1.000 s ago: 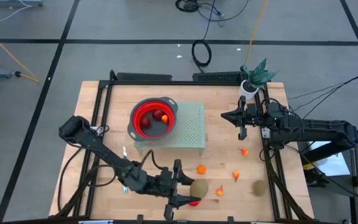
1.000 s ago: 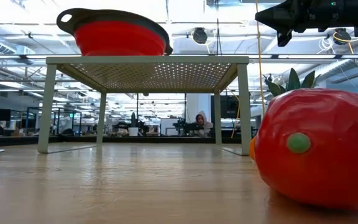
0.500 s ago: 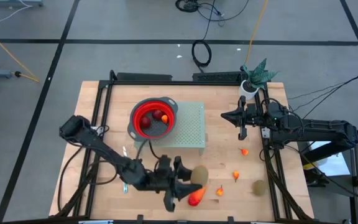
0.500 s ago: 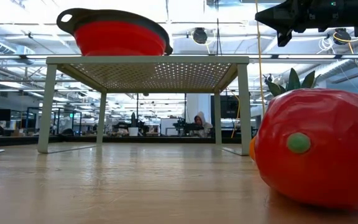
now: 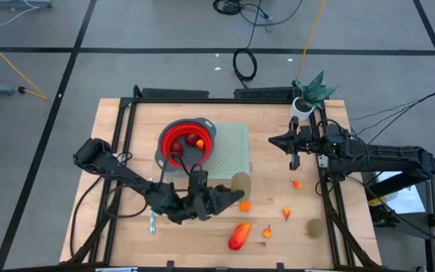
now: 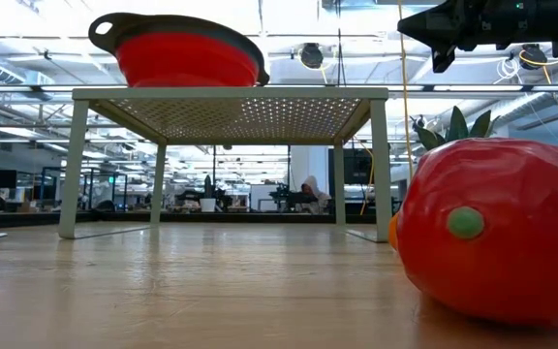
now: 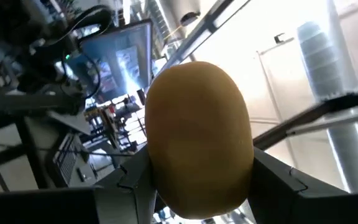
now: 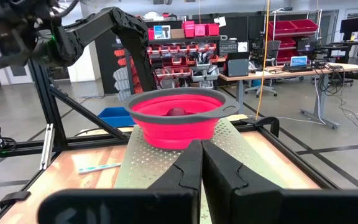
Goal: Pick & Place Fruit
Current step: Put the left kiwi into the strainer bowl on the shelf
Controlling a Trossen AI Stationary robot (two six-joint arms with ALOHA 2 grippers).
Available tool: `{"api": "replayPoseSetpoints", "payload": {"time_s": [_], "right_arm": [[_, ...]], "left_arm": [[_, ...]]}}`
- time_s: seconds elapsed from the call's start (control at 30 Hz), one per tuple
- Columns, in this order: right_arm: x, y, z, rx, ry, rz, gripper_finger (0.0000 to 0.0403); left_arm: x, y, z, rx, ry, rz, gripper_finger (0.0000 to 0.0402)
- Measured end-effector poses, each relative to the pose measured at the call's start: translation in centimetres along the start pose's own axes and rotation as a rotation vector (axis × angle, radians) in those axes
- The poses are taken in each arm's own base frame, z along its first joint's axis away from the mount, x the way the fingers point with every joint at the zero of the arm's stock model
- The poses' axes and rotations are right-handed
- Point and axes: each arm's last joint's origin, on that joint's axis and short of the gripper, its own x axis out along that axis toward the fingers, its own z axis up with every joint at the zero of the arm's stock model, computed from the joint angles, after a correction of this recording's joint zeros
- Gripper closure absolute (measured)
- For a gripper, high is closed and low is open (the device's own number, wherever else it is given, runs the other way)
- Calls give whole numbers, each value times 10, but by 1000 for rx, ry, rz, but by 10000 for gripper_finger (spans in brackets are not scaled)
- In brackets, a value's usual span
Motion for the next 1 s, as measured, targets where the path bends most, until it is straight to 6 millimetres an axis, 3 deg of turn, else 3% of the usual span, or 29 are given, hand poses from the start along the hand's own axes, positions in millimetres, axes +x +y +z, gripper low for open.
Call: {"api": "replayPoseSetpoints", "payload": {"time_s": [0.3,0.57,0.7,1.0], "right_arm": [[0,0,0,0,0,0,403],[0,0,0,-20,0,0,403],[0,0,0,-22,0,0,403],[0,0,0,-22,0,0,403]], "left_arm": [[2,2,2,-10,-3,5,215],[-2,7,-14,459,262,-100,215],[-8,23,-26,496,406,41,215],[-31,67,-35,310,620,538,215]]}}
